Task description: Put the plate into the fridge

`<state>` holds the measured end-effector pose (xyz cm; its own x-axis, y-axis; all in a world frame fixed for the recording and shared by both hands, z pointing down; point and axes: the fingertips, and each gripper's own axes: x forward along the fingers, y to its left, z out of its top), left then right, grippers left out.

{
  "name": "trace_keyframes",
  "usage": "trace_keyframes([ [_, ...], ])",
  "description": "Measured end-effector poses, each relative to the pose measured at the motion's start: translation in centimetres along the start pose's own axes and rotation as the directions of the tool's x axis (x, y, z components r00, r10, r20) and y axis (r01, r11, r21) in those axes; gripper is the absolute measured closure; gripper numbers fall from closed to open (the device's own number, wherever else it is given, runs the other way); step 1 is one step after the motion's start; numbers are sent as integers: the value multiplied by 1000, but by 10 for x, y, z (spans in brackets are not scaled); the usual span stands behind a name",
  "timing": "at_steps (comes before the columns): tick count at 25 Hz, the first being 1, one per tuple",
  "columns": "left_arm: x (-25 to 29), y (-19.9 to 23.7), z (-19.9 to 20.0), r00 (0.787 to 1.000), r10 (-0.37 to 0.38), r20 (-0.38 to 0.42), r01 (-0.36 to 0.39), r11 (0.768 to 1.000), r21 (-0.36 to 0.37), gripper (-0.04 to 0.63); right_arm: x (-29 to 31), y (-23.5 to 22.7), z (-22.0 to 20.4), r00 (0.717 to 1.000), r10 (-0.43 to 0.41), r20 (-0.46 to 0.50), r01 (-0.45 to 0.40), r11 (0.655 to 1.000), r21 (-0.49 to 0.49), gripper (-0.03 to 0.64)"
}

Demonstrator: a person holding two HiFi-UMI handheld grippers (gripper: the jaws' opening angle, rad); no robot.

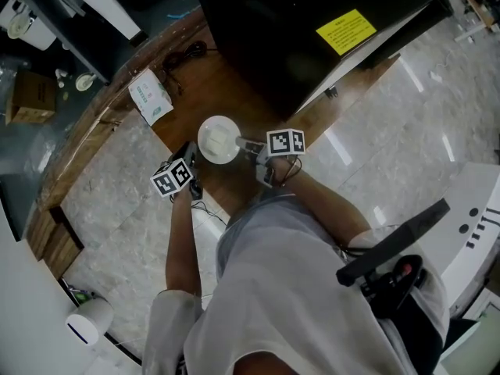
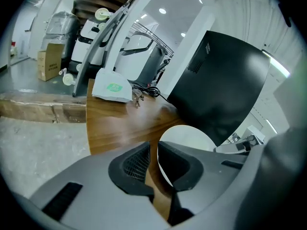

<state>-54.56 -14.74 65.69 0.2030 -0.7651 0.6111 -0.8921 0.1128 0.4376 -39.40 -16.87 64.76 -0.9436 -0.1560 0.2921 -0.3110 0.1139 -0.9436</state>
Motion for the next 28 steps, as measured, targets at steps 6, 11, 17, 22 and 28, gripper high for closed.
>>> trace_keyframes([
  [6, -22, -16, -22, 999, -51, 14, 52, 997, -56, 529, -29, 18, -12, 999, 33, 11, -33, 999, -41, 591],
  [11, -33, -47, -32, 967, -253, 25, 254, 955, -154, 529, -52, 35, -8, 995, 77, 65, -75, 996, -38, 591],
  [17, -49, -71, -23, 891, -442, 105, 454, 863, -219, 528, -70, 51, -7, 990, 107, 96, -100, 992, -71, 591],
  [22, -63, -80, -21, 851, -504, 148, 524, 797, -298, 528, -81, 66, -13, 985, 129, 114, -119, 989, -92, 591],
  [28, -76, -85, -27, 800, -585, 133, 592, 734, -332, 528, -93, 86, -18, 976, 162, 148, -147, 983, -106, 591],
])
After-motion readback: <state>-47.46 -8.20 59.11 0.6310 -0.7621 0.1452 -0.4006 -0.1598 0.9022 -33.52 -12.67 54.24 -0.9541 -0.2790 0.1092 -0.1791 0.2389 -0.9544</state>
